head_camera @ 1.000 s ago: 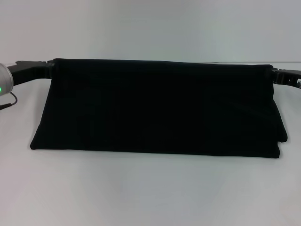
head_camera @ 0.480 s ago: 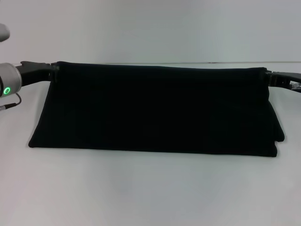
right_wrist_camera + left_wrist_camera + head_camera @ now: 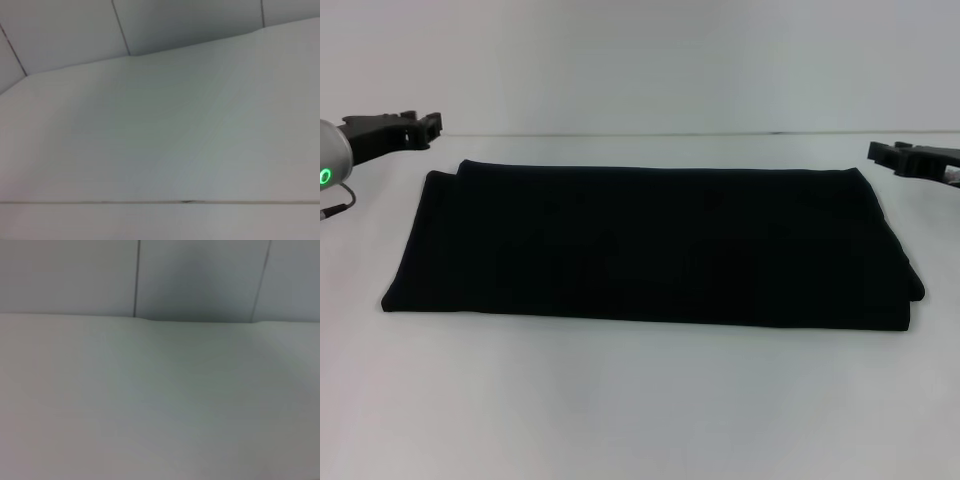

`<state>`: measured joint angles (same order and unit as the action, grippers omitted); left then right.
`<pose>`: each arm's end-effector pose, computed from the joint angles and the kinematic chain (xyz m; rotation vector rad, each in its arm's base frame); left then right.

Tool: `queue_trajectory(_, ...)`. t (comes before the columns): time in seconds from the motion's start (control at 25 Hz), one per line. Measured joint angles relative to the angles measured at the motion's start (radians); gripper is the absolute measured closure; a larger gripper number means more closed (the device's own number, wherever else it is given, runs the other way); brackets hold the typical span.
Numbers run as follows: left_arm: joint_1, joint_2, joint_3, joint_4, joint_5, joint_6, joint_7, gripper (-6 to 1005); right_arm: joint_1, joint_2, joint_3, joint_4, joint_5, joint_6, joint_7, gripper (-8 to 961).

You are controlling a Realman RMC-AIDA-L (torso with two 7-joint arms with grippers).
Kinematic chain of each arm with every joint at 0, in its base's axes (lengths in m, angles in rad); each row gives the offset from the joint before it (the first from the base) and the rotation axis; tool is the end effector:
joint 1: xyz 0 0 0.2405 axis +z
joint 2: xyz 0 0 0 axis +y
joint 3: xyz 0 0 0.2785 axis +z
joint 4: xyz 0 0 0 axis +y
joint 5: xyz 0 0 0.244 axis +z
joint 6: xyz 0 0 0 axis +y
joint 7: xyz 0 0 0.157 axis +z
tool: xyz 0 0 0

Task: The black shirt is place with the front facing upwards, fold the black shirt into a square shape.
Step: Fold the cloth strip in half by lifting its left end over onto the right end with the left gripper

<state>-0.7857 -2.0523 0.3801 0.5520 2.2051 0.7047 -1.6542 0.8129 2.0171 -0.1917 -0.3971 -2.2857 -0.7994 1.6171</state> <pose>-0.3303 0.5112 0.0413 -1.8903 -0.9701 -0.3872 0.3376 0.4971 0.0135 -1.9552 1.1103 0.4727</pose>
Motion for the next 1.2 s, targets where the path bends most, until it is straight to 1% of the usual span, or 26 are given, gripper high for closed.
queue_trajectory(0.12,0.005,0.002,0.0,0.005,-0.007,-0.012,-0.021,734,-0.009,0.0,0.002,-0.02,0.005,-0.006,0.007,665)
queue_trajectory(0.16,0.007,0.002,0.0,0.011,-0.011,-0.01,-0.025,693,-0.014,-0.001,0.002,-0.027,0.01,-0.016,0.01,624)
queue_trajectory(0.24,0.016,0.001,0.002,0.028,-0.016,0.016,-0.04,610,-0.024,-0.003,-0.001,-0.044,0.019,-0.053,0.025,541)
queue_trajectory(0.28,0.025,0.0,0.004,0.044,-0.017,0.048,-0.054,569,-0.031,-0.005,-0.001,-0.056,0.02,-0.092,0.041,500)
queue_trajectory(0.36,0.043,0.0,0.006,0.078,-0.021,0.131,-0.083,489,-0.046,-0.01,-0.002,-0.079,0.018,-0.163,0.076,417)
queue_trajectory(0.44,0.066,0.0,0.006,0.116,-0.035,0.247,-0.102,411,-0.07,-0.013,-0.005,-0.115,0.017,-0.245,0.124,324)
queue_trajectory(0.48,0.081,0.002,0.006,0.139,-0.048,0.336,-0.107,371,-0.084,-0.014,-0.008,-0.137,0.017,-0.287,0.15,277)
queue_trajectory(0.56,0.104,0.005,0.008,0.164,-0.068,0.474,-0.107,293,-0.107,-0.015,-0.015,-0.174,0.017,-0.359,0.195,184)
queue_trajectory(0.64,0.117,0.007,0.009,0.179,-0.079,0.58,-0.105,246,-0.13,-0.02,-0.032,-0.201,0.017,-0.418,0.243,165)
queue_trajectory(0.72,0.128,0.008,0.01,0.187,-0.08,0.647,-0.102,199,-0.152,-0.025,-0.062,-0.227,0.016,-0.457,0.288,145)
queue_trajectory(0.8,0.135,0.008,0.011,0.19,-0.077,0.692,-0.099,153,-0.167,-0.031,-0.087,-0.244,0.016,-0.479,0.32,126)
queue_trajectory(0.88,0.142,0.008,0.016,0.191,-0.07,0.728,-0.097,106,-0.179,-0.042,-0.116,-0.255,0.015,-0.498,0.352,126)
queue_trajectory(0.92,0.147,0.009,0.021,0.191,-0.066,0.748,-0.096,106,-0.187,-0.059,-0.152,-0.258,0.014,-0.512,0.391,127)
queue_trajectory(0.96,0.152,0.011,0.028,0.192,-0.063,0.762,-0.093,106,-0.187,-0.059,-0.152,-0.258,0.014,-0.512,0.391,127)
queue_trajectory(1.04,0.165,0.013,0.048,0.192,-0.063,0.791,-0.082,106,-0.196,-0.078,-0.194,-0.257,0.013,-0.523,0.442,125)
queue_trajectory(1.08,0.172,0.013,0.061,0.192,-0.063,0.804,-0.074,106,-0.199,-0.09,-0.222,-0.257,0.013,-0.527,0.477,123)
queue_trajectory(1.12,0.176,0.012,0.07,0.192,-0.063,0.811,-0.07,106,-0.204,-0.107,-0.264,-0.257,0.012,-0.537,0.534,121)
queue_trajectory(1.16,0.18,0.011,0.078,0.191,-0.062,0.815,-0.066,106,-0.204,-0.107,-0.264,-0.257,0.012,-0.537,0.534,119)
queue_trajectory(1.2,0.182,0.009,0.083,0.191,-0.062,0.815,-0.064,107,-0.204,-0.118,-0.285,-0.256,0.011,-0.542,0.567,117)
